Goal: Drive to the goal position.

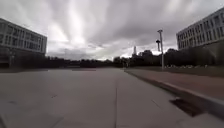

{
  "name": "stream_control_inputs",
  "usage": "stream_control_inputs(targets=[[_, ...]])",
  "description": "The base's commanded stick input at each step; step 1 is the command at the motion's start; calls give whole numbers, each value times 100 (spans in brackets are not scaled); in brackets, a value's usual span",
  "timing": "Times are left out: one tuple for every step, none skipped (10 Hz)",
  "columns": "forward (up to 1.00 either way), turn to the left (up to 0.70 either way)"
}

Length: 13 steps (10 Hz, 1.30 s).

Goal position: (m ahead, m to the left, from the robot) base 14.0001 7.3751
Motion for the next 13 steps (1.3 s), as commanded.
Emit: stream_control_inputs(targets=[[70,0],[70,0],[70,0],[70,0],[70,0],[70,0],[70,0],[70,0],[70,0],[70,0],[70,0],[70,0],[70,0]])
